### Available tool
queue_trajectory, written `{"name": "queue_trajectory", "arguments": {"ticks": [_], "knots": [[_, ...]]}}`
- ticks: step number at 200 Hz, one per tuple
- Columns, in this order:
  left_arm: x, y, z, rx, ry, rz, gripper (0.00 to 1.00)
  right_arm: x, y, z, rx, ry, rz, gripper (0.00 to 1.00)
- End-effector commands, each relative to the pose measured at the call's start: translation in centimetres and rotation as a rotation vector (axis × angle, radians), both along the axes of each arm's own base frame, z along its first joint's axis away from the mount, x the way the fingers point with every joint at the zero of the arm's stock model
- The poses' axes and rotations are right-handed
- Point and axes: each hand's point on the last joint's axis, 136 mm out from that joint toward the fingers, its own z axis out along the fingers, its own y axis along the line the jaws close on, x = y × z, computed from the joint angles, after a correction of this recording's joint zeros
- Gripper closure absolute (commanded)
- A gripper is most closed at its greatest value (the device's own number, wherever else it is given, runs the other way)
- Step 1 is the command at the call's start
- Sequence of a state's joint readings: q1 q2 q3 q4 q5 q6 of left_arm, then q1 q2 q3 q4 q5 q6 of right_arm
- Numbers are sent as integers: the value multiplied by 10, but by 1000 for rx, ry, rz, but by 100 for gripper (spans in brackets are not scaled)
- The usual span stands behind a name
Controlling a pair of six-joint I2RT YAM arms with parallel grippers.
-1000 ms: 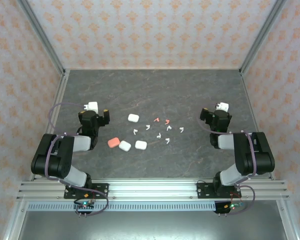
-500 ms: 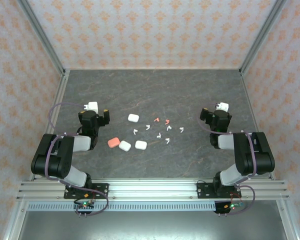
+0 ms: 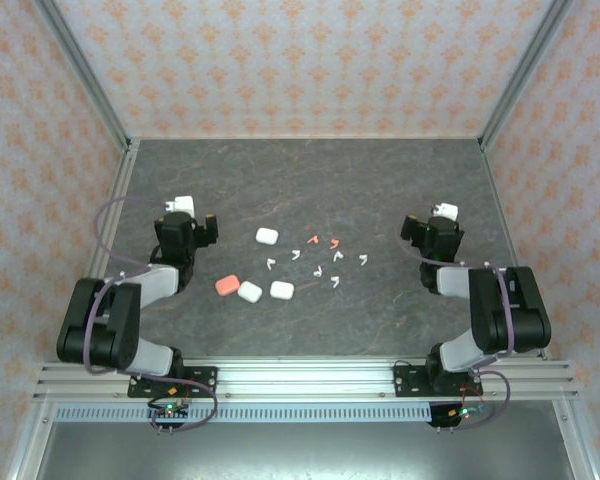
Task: Insert wireless bluetooth earbuds into charging case
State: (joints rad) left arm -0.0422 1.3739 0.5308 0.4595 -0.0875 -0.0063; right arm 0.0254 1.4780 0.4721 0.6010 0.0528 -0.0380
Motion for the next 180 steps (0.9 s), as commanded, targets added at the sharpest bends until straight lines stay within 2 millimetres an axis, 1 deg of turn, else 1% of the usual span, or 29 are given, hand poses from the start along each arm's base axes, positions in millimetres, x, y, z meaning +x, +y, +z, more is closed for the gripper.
{"name": "queue_trajectory", "arguments": {"ticks": [1, 9, 15, 27, 32, 39, 51, 62, 82, 87, 103, 119, 139, 155, 180], "knots": [[-8, -3, 53, -79, -23, 18, 0, 1, -8, 37, 14, 0, -55, 3], [-12, -6, 66, -132, -30, 25, 0, -1, -5, 49, 35, -3, -47, 2], [-17, -7, 72, -178, -21, 43, 0, -3, -2, 56, 59, -2, -38, 0], [-26, -12, 83, -273, 1, 62, 0, -5, 8, 69, 112, 11, -4, 1], [-31, -14, 84, -316, 9, 79, 0, -7, 12, 74, 136, 20, 12, 1], [-37, -16, 83, -373, 18, 109, 0, -9, 19, 80, 175, 29, 34, 1], [-48, -22, 73, -470, 56, 148, 0, -12, 31, 89, 234, 53, 77, 1], [-55, -36, 60, -566, 118, 148, 0, -18, 46, 92, 276, 97, 120, 0], [-61, -72, 41, -641, 225, 88, 0, -31, 75, 90, 297, 199, 202, 1], [-61, -81, 38, -649, 242, 66, 0, -33, 83, 90, 294, 219, 223, 1], [-58, -107, 34, -683, 274, 9, 0, -42, 106, 83, 299, 302, 295, 1], [-54, -125, 29, -717, 285, -24, 0, -50, 127, 77, 288, 363, 357, 1], [-49, -138, 23, -739, 284, -37, 0, -58, 151, 70, 245, 419, 427, 1], [-48, -143, 19, -746, 297, -34, 0, -62, 172, 64, 211, 451, 493, 1], [-50, -143, 17, -744, 309, -22, 0, -73, 210, 57, 139, 497, 633, 1]]}}
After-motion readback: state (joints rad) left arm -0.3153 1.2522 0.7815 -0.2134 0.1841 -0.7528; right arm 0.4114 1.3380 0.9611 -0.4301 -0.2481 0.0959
